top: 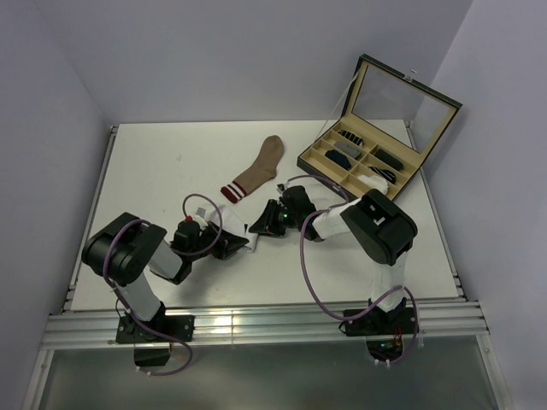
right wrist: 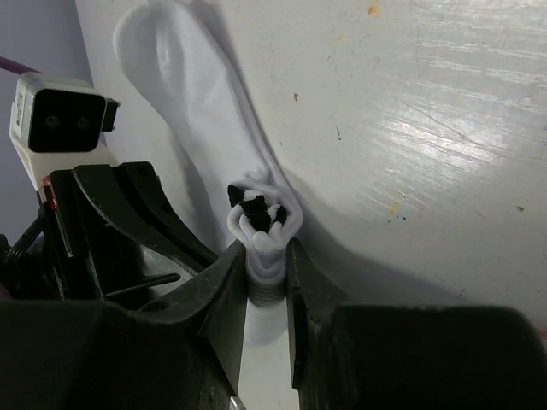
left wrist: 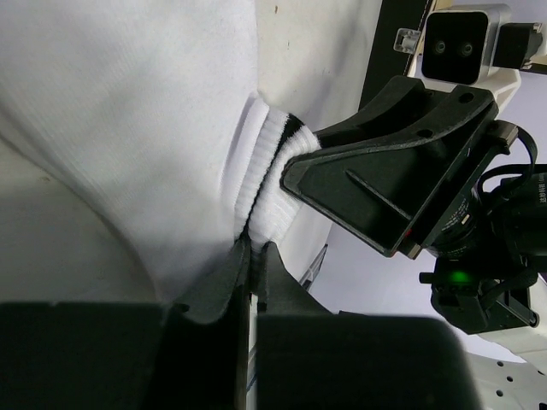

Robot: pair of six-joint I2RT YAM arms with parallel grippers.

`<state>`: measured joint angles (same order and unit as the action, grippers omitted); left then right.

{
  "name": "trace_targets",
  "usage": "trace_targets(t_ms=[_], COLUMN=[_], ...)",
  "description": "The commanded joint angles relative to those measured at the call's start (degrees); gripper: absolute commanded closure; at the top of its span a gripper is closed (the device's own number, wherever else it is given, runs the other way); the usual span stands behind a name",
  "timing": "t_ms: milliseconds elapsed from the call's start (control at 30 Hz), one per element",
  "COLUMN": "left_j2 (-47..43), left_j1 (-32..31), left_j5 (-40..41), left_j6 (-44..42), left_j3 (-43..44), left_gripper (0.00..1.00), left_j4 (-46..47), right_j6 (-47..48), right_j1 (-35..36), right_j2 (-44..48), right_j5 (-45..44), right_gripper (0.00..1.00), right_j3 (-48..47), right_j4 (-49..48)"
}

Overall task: Roll the socks
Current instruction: Roll the sock at the center of the board.

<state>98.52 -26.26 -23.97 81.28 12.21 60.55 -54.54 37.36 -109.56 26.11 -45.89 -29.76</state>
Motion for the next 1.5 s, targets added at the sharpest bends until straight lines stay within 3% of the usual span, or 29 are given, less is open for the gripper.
trace_targets(t_ms=[0, 100, 267, 400, 500, 633, 800, 1000, 1267, 1467], left_j2=[1.0, -2.2, -10.7, -19.5, -22.7, -22.6, -16.8, -8.1, -4.0, -2.0], left_j1=[-0.2, -0.3, -1.2, -5.5, -11.5, -21.5, -32.7, -40.6, -45.4, -45.7], left_j5=[-0.6, 0.8, 7.0, 20.1, 29.3, 47.3, 61.6, 75.9, 84.9, 84.2], left_j6=[-2.7, -5.2, -13.2, -19.8, -25.0, -32.2, -37.2, -42.2, -48.7, -50.5], left_j3=[0.4, 1.3, 4.7, 10.5, 14.9, 19.7, 25.7, 33.2, 36.2, 36.2], left_gripper=[0.91, 0.76, 0.55, 0.40, 0.39, 0.40, 0.39, 0.41, 0.43, 0.44], left_j4=[-5.8, -9.0, -26.3, -40.4, -49.5, -55.4, -60.4, -65.7, -63.8, -62.6], right_j6=[2.7, 4.6, 7.2, 7.9, 7.9, 7.5, 7.1, 6.8, 6.6, 6.3], right_j1=[-0.1, 0.0, 0.2, 0.9, 1.5, 1.7, 1.7, 1.7, 1.7, 1.7], right_j2=[1.0, 3.2, 5.2, 5.3, 5.1, 5.1, 4.7, 4.6, 4.0, 3.7], right_j5=[-2.2, -5.0, -8.7, -11.0, -12.5, -13.2, -12.7, -11.7, -10.2, -9.7], right_gripper=[1.00, 1.00, 1.00, 1.00, 1.00, 1.00, 1.00, 1.00, 1.00, 1.00], right_j3=[-1.4, -2.6, -5.4, -7.5, -8.8, -10.1, -10.7, -10.7, -10.8, -10.8], right_j4=[4.4, 8.9, 17.5, 22.3, 25.4, 28.3, 29.1, 28.7, 28.1, 27.8])
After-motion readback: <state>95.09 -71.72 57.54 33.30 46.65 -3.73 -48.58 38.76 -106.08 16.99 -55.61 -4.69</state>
